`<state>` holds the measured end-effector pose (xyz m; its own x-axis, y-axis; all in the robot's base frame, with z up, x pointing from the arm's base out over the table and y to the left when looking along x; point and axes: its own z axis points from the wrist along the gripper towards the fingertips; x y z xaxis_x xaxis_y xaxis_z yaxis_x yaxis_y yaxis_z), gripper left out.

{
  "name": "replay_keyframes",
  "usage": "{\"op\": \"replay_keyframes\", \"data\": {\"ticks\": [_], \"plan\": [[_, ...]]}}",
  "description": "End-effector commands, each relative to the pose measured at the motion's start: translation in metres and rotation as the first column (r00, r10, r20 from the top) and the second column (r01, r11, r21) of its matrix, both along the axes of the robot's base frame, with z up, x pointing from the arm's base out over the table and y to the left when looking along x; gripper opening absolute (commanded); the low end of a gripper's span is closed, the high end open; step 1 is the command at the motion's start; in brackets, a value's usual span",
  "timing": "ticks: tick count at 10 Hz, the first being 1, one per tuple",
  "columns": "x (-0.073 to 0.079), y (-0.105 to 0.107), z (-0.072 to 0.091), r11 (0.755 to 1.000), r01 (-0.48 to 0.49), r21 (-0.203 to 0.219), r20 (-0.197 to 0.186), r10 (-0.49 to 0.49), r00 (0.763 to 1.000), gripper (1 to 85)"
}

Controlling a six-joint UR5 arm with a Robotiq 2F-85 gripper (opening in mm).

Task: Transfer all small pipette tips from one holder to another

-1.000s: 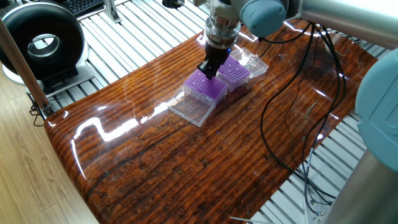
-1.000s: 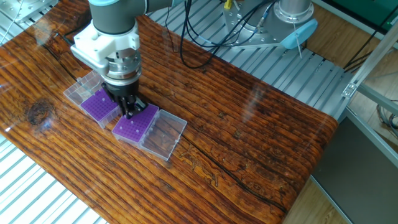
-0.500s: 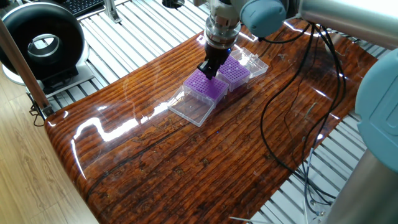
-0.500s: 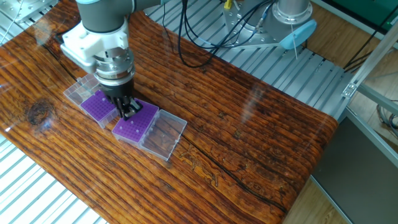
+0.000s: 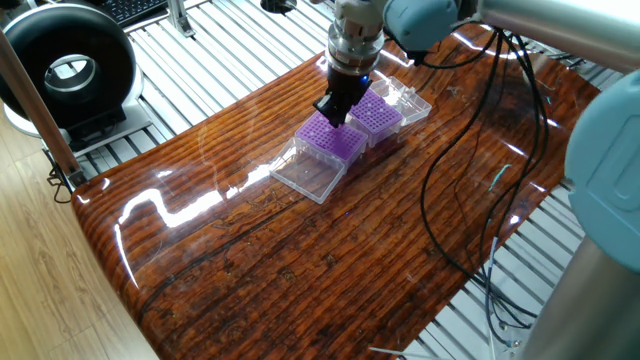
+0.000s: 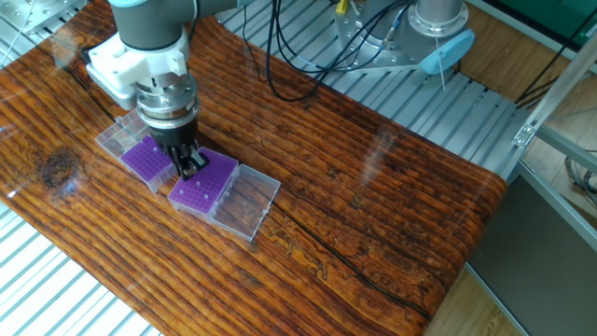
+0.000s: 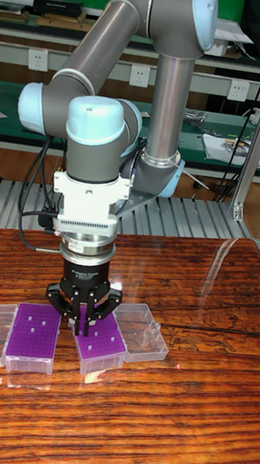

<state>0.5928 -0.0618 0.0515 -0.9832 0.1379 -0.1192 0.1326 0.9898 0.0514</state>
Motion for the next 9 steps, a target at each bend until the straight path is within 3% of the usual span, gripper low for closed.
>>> {"op": "replay_keyframes", "data": {"ticks": [1, 5, 9], "plan": [[-0.003, 0.002, 0.001, 0.995, 0.093, 0.028, -0.020, -0.092, 0.996, 19.7], [-0.007, 0.012, -0.002, 0.977, 0.198, 0.080, -0.057, -0.194, 0.979, 19.7], [-0.009, 0.001, -0.006, 0.983, 0.176, 0.046, -0.069, -0.172, 0.983, 22.3]]}}
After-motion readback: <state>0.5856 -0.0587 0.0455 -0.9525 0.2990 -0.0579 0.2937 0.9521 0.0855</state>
